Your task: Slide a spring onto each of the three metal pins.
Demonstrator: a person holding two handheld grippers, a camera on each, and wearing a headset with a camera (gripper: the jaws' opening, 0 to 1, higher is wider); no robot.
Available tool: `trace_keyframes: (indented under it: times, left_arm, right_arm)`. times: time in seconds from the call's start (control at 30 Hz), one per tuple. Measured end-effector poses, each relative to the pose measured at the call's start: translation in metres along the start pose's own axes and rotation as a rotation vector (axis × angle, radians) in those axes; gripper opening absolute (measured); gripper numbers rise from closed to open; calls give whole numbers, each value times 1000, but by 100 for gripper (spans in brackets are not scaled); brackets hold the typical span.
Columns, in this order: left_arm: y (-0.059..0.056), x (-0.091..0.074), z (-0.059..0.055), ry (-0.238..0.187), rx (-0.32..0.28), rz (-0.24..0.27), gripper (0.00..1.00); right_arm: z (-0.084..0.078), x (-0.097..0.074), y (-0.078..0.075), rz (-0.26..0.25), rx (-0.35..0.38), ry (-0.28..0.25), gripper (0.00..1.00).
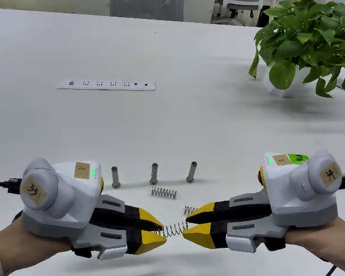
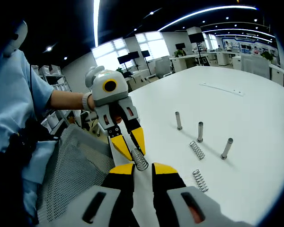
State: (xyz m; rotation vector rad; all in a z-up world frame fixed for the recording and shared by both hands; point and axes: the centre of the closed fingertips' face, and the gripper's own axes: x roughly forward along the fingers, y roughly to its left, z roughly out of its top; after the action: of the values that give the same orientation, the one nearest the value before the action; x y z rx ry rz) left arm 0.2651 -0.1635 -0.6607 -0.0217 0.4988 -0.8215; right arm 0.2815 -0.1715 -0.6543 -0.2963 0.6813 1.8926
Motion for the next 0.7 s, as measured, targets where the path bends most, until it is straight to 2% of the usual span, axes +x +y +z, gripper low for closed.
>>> trace_keyframes:
  times: [0.27, 0.7]
  left_arm:
    - [-2, 4, -1, 14, 2, -9, 10]
    - [-3, 15, -7, 84, 24, -5, 9]
  right_arm:
    - [-4, 1, 3, 10, -5, 13, 12]
    - [3, 1, 8, -13, -84, 58, 12]
